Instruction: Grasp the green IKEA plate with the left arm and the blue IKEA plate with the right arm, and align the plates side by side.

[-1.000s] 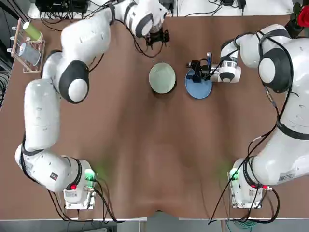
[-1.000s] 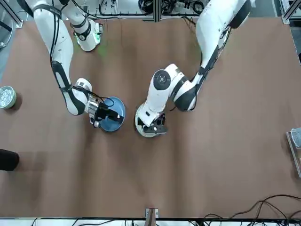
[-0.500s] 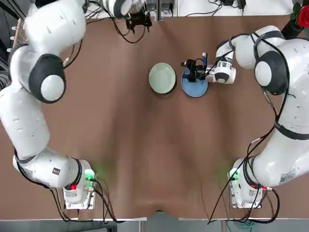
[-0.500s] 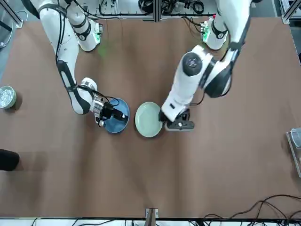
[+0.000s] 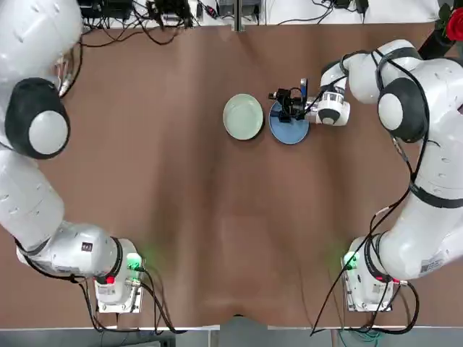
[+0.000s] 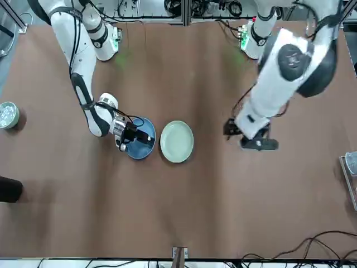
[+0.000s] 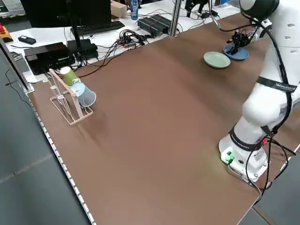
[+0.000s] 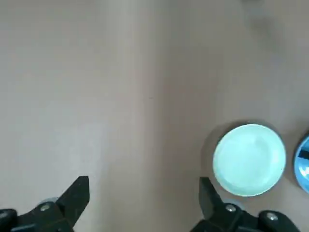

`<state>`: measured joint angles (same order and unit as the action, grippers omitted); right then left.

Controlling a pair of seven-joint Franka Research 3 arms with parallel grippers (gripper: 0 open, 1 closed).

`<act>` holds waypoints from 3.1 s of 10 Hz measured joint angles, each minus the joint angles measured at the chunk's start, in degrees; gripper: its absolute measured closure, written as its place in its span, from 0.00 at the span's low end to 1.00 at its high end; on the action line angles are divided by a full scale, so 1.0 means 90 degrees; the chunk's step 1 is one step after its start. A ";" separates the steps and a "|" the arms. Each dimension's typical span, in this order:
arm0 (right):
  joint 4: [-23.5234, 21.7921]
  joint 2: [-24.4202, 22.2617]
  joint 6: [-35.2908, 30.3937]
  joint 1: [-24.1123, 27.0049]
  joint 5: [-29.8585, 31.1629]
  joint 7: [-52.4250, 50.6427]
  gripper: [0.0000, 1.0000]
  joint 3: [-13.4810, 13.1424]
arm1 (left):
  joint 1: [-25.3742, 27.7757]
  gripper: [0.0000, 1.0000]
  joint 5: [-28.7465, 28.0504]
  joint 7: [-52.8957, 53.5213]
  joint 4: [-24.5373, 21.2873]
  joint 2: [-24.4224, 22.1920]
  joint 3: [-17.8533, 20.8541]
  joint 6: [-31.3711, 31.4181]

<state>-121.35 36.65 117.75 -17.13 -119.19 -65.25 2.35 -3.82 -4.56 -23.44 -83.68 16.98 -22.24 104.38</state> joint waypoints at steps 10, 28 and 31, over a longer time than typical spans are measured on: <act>0.0111 0.0024 0.0007 -0.0238 -0.0289 -0.0042 0.02 0.0014 | 0.0792 0.00 0.0765 0.2072 -0.0944 -0.1693 0.1403 -0.0604; 0.0509 0.0302 0.0018 -0.0246 -0.0363 -0.0060 0.02 0.0002 | 0.0421 0.02 0.0662 0.2728 -0.1822 -0.2562 0.2325 -0.1001; 0.0568 0.0328 0.0023 -0.0246 -0.0363 -0.0061 0.02 0.0002 | 0.0413 0.02 0.0662 0.2729 -0.1818 -0.2545 0.2322 -0.1001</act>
<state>-116.24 39.60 117.96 -19.35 -122.46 -65.80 2.37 -0.11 1.39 1.12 -100.04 -5.93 -1.34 95.37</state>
